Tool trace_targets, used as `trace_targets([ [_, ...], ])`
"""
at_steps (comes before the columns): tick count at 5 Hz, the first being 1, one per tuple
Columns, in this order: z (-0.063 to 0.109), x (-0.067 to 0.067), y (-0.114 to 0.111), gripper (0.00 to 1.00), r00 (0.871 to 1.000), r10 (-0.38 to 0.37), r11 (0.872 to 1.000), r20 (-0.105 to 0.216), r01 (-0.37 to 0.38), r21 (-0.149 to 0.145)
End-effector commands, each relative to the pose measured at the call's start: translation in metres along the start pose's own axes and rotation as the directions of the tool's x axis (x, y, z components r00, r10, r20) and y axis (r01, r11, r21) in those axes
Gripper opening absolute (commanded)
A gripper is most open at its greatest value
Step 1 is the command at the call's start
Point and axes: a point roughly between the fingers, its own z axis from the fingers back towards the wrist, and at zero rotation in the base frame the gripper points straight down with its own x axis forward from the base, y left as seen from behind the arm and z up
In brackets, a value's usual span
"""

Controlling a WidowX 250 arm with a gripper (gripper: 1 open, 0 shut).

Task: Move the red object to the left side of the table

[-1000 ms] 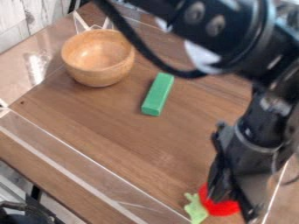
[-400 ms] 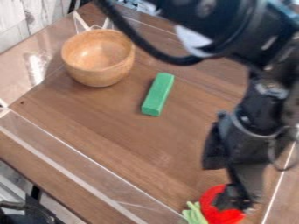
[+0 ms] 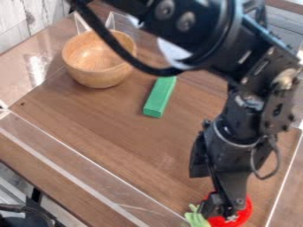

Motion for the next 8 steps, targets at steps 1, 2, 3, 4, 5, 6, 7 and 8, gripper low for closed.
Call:
trace_targets([
  [1, 0.008, 0.002, -0.005, 1.0, 0.997, -0.057, 0.998, 0.051, 0.057, 0.012],
  [2, 0.007, 0.0, -0.009, 1.0, 0.994, -0.094, 0.996, 0.05, 0.094, 0.011],
  [3, 0.002, 0.004, -0.009, 1.0, 0.995, -0.089, 0.996, 0.049, 0.089, 0.008],
  [4, -0.003, 0.006, -0.009, 1.0, 0.997, -0.059, 0.998, 0.048, 0.059, 0.0],
  [5, -0.009, 0.01, -0.008, 1.0, 0.998, -0.032, 0.999, 0.049, 0.032, -0.006],
  [6, -0.011, 0.02, -0.013, 0.0, 0.999, 0.005, 1.0, 0.047, -0.004, -0.01],
  [7, -0.009, 0.038, -0.022, 0.0, 0.998, 0.044, 0.999, 0.038, -0.043, -0.014],
  [8, -0.008, 0.044, -0.026, 0.0, 0.999, 0.028, 0.999, 0.027, -0.028, -0.019],
])
